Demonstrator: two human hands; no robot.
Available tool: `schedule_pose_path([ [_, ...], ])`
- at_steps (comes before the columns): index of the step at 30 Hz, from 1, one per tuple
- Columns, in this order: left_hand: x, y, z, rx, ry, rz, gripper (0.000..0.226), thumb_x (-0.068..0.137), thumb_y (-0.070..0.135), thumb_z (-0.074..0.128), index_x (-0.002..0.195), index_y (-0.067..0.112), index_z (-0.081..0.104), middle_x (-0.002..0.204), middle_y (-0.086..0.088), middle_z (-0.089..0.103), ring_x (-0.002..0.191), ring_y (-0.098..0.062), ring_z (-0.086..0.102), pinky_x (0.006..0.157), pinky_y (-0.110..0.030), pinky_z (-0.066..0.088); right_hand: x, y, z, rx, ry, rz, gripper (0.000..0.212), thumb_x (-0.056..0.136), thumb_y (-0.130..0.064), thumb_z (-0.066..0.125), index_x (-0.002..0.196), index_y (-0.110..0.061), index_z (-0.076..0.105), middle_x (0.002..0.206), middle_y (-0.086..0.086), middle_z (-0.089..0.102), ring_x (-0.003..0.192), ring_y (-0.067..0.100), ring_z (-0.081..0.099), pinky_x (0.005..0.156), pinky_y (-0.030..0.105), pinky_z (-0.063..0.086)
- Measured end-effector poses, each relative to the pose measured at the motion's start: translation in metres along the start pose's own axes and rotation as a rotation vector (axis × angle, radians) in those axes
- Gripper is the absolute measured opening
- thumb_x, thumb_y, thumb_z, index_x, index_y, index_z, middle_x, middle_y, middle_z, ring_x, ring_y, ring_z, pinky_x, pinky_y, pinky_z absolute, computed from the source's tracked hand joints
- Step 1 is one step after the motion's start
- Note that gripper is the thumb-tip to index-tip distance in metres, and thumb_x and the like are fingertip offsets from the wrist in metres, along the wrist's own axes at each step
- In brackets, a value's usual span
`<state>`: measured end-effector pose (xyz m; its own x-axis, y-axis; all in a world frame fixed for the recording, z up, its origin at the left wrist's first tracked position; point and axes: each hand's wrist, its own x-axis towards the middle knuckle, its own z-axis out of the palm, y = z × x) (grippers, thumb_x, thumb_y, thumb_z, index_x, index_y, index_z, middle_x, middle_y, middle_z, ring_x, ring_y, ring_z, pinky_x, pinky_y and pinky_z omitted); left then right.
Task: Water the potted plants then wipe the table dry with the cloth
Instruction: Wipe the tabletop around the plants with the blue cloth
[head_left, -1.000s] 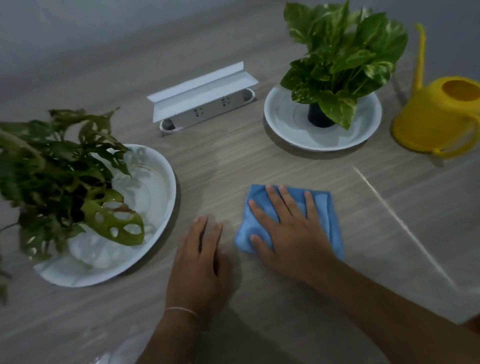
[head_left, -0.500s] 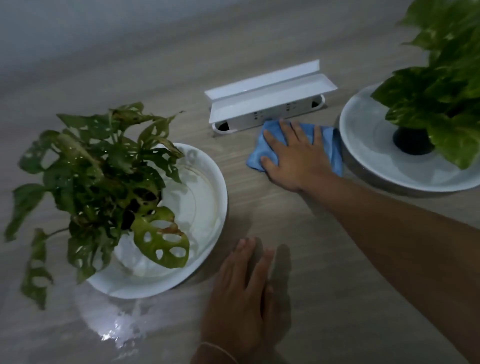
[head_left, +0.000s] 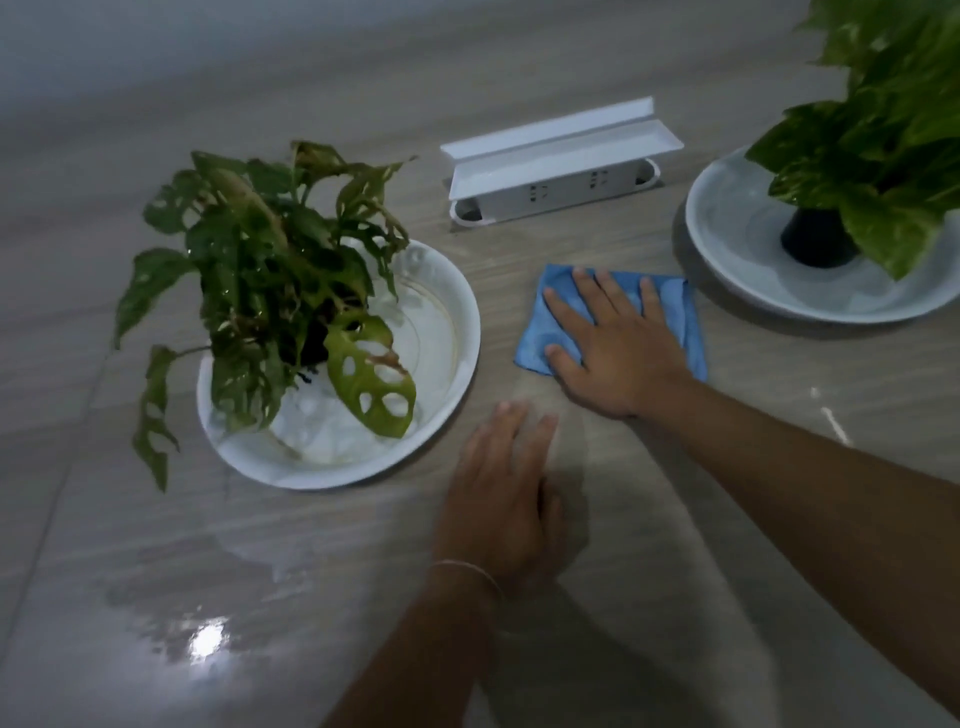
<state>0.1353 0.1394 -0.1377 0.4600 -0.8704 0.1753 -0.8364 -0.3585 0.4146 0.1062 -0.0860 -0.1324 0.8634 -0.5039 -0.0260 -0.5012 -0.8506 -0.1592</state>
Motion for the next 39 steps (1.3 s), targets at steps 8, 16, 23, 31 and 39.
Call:
schedule_pose_path([
  [8, -0.053, 0.006, -0.027, -0.373, 0.247, -0.155, 0.048, 0.097, 0.026, 0.044, 0.145, 0.019, 0.038, 0.145, -0.007, 0.051, 0.136, -0.021, 0.047, 0.113, -0.042, 0.039, -0.139, -0.070, 0.006, -0.047, -0.029, -0.050, 0.073, 0.095, -0.064, 0.022, 0.161, -0.032, 0.018, 0.171, 0.008, 0.008, 0.157, 0.026, 0.003, 0.123, 0.060, 0.002],
  [16, -0.208, -0.145, -0.126, -0.227, 0.317, -0.460, 0.060, 0.092, 0.036, 0.050, 0.149, 0.021, 0.036, 0.141, -0.007, 0.051, 0.132, -0.023, 0.051, 0.110, -0.042, 0.042, -0.215, -0.184, 0.029, -0.053, -0.005, -0.108, 0.075, 0.087, -0.056, 0.045, 0.152, -0.019, 0.045, 0.163, 0.019, 0.030, 0.151, 0.039, 0.027, 0.114, 0.072, 0.021],
  [23, -0.242, -0.249, -0.183, 0.011, 0.220, -0.705, 0.055, 0.098, 0.029, 0.042, 0.147, 0.005, 0.038, 0.146, -0.019, 0.045, 0.136, -0.032, 0.044, 0.117, -0.047, 0.036, -0.190, -0.305, 0.051, -0.033, -0.035, -0.315, 0.075, 0.090, -0.058, 0.044, 0.156, -0.022, 0.038, 0.166, 0.018, 0.022, 0.153, 0.039, 0.020, 0.114, 0.073, 0.020],
  [31, -0.246, -0.249, -0.175, 0.165, 0.453, -0.718, 0.045, 0.090, 0.024, 0.053, 0.133, 0.009, 0.051, 0.136, -0.021, 0.050, 0.130, -0.044, 0.047, 0.107, -0.061, 0.041, -0.100, -0.419, 0.065, 0.002, -0.037, -0.342, 0.078, 0.089, -0.065, 0.033, 0.159, -0.033, 0.025, 0.169, 0.010, 0.015, 0.157, 0.029, 0.009, 0.120, 0.065, 0.005],
  [39, -0.243, -0.257, -0.174, 0.176, 0.326, -0.764, 0.046, 0.089, 0.029, 0.052, 0.133, 0.017, 0.057, 0.145, -0.016, 0.043, 0.132, -0.041, 0.043, 0.110, -0.053, 0.037, 0.063, -0.472, 0.070, -0.015, -0.066, -0.268, 0.079, 0.087, -0.070, 0.019, 0.159, -0.038, 0.014, 0.170, 0.006, 0.007, 0.156, 0.026, 0.001, 0.120, 0.064, -0.003],
])
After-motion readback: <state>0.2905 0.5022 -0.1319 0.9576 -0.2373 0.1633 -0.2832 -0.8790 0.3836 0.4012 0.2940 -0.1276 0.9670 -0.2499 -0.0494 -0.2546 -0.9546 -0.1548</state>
